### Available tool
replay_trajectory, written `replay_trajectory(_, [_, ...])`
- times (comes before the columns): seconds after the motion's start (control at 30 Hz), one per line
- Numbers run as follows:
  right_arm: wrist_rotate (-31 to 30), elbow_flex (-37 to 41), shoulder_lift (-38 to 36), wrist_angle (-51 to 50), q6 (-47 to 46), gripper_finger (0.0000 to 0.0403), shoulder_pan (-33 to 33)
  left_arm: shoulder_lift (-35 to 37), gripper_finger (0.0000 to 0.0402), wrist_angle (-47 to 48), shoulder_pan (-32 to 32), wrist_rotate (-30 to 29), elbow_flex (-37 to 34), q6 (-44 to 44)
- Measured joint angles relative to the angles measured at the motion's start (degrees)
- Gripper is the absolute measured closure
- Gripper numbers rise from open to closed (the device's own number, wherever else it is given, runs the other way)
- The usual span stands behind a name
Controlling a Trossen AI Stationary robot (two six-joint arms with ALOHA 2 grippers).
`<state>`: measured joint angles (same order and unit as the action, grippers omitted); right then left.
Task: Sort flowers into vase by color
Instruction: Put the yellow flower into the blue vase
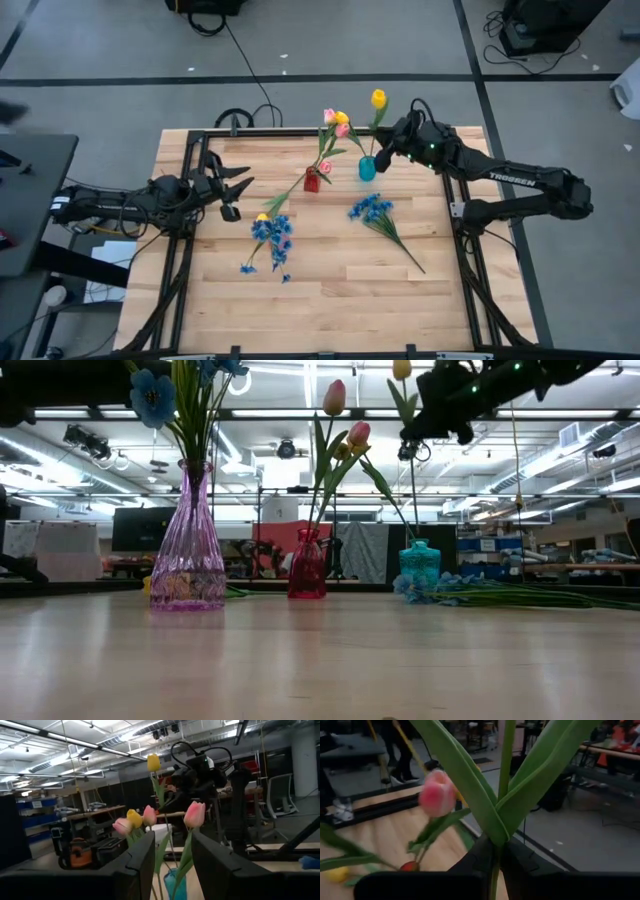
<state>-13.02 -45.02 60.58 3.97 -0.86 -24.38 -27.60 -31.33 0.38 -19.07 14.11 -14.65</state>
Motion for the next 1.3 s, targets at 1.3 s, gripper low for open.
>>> replay_trajectory(1.3, [4.04,22.87,1.41,23.03,-3.21,0.0341,-2.61,0.29,0.0270,2.87,0.00,-0.85,-0.24,3.41])
